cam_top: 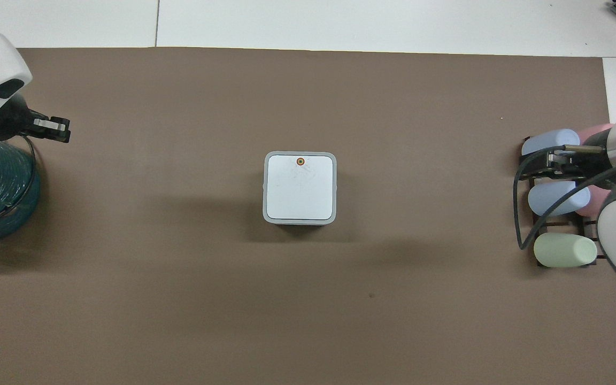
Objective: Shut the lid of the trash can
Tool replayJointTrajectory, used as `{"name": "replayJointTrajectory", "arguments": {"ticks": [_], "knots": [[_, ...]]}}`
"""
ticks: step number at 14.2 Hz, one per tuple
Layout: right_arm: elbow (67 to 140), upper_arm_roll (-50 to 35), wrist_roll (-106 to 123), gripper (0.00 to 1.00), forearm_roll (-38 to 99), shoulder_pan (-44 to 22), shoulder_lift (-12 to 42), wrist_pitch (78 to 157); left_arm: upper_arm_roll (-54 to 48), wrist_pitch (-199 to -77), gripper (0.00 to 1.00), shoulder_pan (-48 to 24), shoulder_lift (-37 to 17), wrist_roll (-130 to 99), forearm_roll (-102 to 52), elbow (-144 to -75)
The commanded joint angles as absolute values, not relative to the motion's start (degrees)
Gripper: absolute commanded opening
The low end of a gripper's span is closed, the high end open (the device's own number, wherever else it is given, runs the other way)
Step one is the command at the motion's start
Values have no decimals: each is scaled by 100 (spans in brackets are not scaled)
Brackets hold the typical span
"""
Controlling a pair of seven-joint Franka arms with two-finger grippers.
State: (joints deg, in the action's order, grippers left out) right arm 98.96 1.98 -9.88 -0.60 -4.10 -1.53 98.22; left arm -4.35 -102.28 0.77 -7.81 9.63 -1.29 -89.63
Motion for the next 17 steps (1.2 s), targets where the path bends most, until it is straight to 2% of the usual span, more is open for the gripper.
{"name": "replayJointTrajectory", "arguments": {"ticks": [1, 2, 3, 4, 5, 17], "knots": [[9958, 176, -879, 100, -18, -360, -246, 9773, -475, -10168, 28, 132, -580, 1046, -79, -9062], [9958, 176, -879, 100, -18, -360, -246, 9773, -483, -10230, 44, 114, -571, 1046, -70, -9053], [9958, 176, -879, 100, -18, -360, -246, 9773, -483, -10309, 64, 97, -571, 1020, -70, -9053], [9958, 176, -879, 100, -18, -360, -246, 9773, -483, -10440, 89, 62, -571, 985, -70, -9053], [9958, 176, -879, 100, -18, -360, -246, 9773, -492, -10555, 100, 53, -580, 976, -70, -9053], [9958, 176, -879, 100, -18, -360, -246, 9773, -501, -10512, 100, 44, -448, 378, -79, -9132]]}}
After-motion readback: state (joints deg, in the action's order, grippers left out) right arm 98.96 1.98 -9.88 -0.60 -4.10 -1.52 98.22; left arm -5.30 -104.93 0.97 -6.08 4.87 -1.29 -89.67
